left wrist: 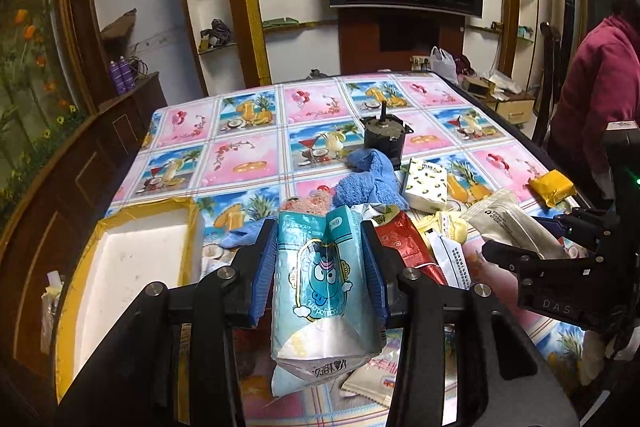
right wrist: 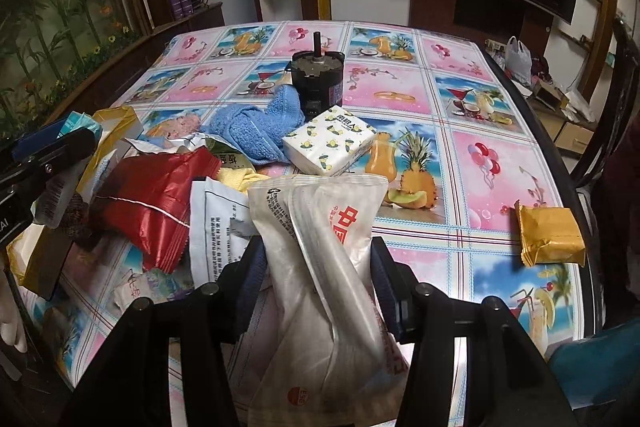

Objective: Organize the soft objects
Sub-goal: 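Carry both packs into the white box and open both tools, then grasp the Dole snack pack with left tool while right grasps white printed paper packet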

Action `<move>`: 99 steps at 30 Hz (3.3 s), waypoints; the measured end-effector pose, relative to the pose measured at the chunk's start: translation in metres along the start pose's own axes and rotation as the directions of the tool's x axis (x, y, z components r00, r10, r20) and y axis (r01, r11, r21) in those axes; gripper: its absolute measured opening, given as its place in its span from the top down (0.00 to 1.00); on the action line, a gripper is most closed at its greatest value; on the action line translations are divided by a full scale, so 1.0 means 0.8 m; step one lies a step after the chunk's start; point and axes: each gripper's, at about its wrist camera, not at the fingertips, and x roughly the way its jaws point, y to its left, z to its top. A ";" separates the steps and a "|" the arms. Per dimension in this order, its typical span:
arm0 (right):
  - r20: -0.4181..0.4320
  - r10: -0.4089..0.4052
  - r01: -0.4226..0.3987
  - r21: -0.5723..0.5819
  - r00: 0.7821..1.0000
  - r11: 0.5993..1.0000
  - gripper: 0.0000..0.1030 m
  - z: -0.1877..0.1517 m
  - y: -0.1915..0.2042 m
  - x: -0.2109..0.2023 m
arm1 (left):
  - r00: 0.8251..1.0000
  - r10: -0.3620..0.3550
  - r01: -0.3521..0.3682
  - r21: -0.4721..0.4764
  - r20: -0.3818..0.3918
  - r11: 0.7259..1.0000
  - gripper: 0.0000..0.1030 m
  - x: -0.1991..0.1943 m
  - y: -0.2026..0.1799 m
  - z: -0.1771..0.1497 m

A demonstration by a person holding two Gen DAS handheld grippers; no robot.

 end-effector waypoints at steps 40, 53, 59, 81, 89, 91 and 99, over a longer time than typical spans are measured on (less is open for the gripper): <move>-0.170 0.332 -0.364 -0.218 0.928 0.906 0.49 0.122 0.334 0.103 | 0.980 0.020 -0.120 -0.507 -0.199 0.853 0.57 0.099 0.348 -0.048; -0.150 0.362 -0.389 -0.232 0.920 0.892 0.37 0.134 0.341 0.127 | 0.985 -0.115 -0.001 -0.674 -0.128 0.739 0.47 0.107 0.379 -0.061; -0.075 0.374 -0.382 -0.171 0.924 0.908 0.37 0.140 0.285 0.085 | 0.991 -0.091 0.009 -0.618 -0.102 0.786 0.47 0.055 0.345 -0.045; 0.004 0.251 -0.242 0.269 0.968 0.932 0.36 0.027 -0.001 0.020 | 0.971 -0.183 0.139 -0.259 -0.153 0.956 0.47 0.034 0.099 -0.018; -0.059 0.206 -0.201 0.076 0.977 0.977 0.36 -0.005 0.018 0.026 | 0.946 -0.271 0.255 -0.105 -0.180 0.961 0.47 -0.002 0.025 -0.057; -0.067 0.153 -0.151 0.031 0.986 0.988 0.36 -0.009 0.024 0.032 | 0.936 -0.284 0.280 -0.051 -0.205 0.959 0.47 -0.001 0.004 -0.075; -0.124 0.124 -0.124 0.007 0.985 0.992 0.36 -0.011 0.028 0.064 | 0.937 -0.267 0.293 0.092 -0.226 0.952 0.47 0.036 -0.047 -0.089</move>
